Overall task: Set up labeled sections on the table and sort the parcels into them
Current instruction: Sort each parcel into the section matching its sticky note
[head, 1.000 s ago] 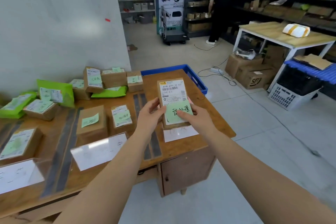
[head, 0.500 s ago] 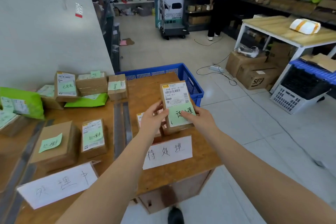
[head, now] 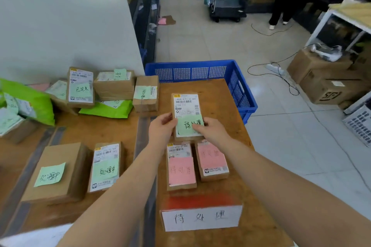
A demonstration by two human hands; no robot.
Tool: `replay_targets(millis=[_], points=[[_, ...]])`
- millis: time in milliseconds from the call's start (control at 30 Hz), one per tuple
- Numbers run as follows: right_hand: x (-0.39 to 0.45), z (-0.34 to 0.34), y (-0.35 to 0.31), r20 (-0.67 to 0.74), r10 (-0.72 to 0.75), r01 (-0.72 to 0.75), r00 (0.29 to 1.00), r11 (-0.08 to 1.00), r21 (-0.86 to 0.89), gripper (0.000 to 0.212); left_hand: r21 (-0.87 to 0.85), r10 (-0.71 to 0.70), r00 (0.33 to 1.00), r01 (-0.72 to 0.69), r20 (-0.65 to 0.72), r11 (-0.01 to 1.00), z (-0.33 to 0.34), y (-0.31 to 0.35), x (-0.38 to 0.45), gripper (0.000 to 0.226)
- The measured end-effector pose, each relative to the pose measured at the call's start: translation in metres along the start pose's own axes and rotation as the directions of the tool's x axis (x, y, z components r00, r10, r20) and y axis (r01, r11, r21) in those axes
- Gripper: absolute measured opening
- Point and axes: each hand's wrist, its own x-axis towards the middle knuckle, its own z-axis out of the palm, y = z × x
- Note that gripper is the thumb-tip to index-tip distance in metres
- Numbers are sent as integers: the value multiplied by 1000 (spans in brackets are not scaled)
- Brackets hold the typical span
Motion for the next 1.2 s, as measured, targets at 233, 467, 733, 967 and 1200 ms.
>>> replay_targets(millis=[233,467,733,967,1200], points=[[68,16,-3,100,19,-2,995,985,-170,31,47,-46,999,46,2,998,-3,-17,57,32],[100,30,9,181,73,-4,981,935,-354,29,182,-131,991,133,-24,974,-1,-38,84,31],[107,39,22,231,171,-44,958,881,-470,18,430,-122,992,97,31,898,0,-51,83,25],[96,34,-12,99,-65,104,993,885,-454,50,514,173,985,-136,-25,847,-7,7,58,32],[80,40,-63,212,-229,291,950,894,-341,59,569,240,951,-91,-194,818,-56,53,29,37]])
